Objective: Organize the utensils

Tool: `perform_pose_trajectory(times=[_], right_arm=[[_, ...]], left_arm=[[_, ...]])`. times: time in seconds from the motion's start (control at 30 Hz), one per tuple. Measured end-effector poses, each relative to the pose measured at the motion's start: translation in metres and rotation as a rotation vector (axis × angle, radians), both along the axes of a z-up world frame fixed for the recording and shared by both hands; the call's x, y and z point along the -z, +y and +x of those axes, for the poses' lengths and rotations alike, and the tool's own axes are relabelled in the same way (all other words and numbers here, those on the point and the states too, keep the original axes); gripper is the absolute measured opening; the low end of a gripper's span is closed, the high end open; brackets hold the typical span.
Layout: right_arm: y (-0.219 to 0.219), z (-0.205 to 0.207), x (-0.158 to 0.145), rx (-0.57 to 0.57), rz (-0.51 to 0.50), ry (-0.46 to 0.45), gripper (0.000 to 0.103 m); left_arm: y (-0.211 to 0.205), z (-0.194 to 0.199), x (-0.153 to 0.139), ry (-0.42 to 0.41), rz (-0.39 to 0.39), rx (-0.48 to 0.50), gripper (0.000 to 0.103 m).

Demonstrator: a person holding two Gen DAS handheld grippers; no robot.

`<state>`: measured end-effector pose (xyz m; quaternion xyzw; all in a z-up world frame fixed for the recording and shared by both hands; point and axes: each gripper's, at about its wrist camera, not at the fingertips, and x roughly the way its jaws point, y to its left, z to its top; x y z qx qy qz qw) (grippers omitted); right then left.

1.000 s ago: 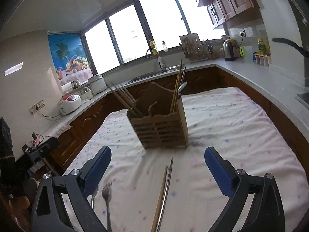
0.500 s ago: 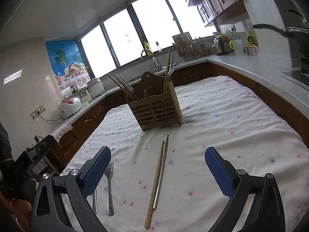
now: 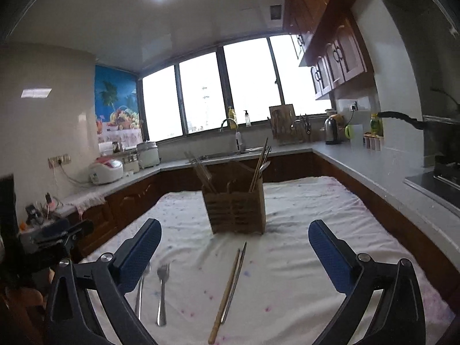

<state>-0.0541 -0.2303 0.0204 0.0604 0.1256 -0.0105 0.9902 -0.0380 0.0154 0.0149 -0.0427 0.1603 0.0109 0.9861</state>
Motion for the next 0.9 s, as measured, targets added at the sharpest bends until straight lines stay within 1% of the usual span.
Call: perform_pose_trajectory(times=[0.07, 0.2, 0.33, 0.47, 0.9], right_arm=[[0.007, 0.001, 0.015, -0.012, -0.015, 0.015, 0.103], [0.017, 0.003, 0.038, -0.013, -0.046, 0.05, 0.103], [0.018, 0.002, 0.047, 0.007, -0.071, 0.049, 0.103], [0.017, -0.001, 0.048, 0.021, -0.072, 0.039, 0.103], [0.009, 0.001, 0.057, 0.036, -0.05, 0.075, 0.103]], left_arm=[[-0.008, -0.003, 0.012, 0.008, 0.019, -0.001, 0.102], [-0.027, -0.007, 0.033, 0.021, 0.092, -0.028, 0.102], [-0.038, -0.013, 0.043, 0.029, 0.12, -0.022, 0.102], [-0.037, -0.015, 0.042, 0.035, 0.117, -0.02, 0.102], [-0.029, -0.008, 0.047, 0.047, 0.109, -0.039, 0.102]])
